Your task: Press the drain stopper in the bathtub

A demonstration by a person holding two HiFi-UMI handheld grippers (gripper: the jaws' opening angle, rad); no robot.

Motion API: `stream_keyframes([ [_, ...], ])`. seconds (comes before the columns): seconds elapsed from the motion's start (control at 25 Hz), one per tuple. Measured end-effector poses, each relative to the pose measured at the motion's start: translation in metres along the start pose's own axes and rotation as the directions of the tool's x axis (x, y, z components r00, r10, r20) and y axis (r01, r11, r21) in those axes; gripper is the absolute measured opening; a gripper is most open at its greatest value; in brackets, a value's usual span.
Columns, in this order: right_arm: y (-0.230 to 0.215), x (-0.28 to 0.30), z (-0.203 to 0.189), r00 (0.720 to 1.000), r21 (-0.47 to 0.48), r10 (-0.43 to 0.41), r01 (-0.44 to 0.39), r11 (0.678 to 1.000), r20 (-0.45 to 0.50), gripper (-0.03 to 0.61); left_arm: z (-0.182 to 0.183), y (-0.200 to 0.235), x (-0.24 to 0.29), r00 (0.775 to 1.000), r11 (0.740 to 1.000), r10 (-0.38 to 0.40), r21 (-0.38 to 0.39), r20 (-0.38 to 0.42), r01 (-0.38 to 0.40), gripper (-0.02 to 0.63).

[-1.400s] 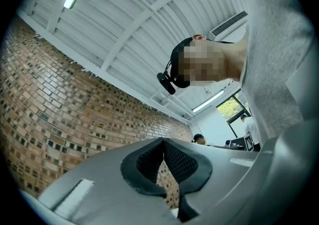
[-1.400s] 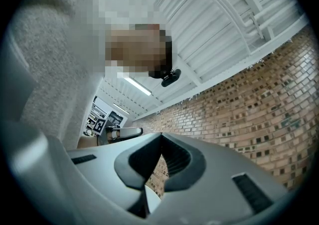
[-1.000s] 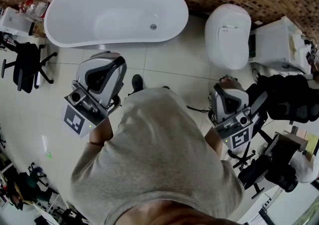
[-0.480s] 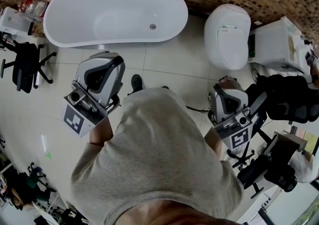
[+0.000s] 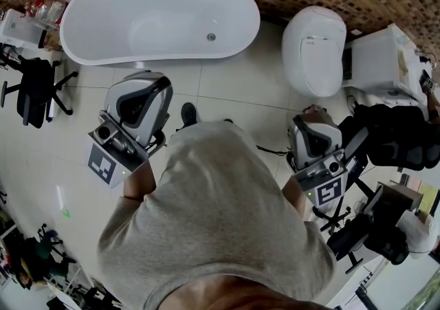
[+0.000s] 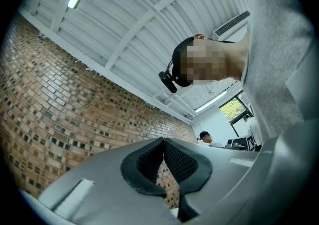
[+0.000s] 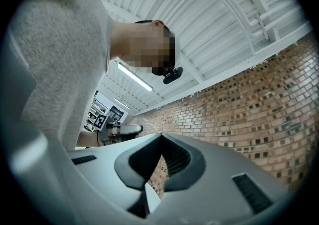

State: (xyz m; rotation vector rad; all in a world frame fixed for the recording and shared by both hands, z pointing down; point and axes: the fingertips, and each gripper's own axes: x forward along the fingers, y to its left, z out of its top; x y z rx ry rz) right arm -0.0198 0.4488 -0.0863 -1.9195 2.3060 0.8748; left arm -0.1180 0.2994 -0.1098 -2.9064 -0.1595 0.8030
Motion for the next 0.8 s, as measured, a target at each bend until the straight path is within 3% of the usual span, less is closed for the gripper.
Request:
stream_keyframes([
  [0.8,0.01,0.02,0.0,0.999,-0.018,0.03,-0.031,0.999,-0.014,0.002,0.003,0.009,-0.006,1.0,1.0,-0.01,-0.009,0.007,0.01,-0.003],
])
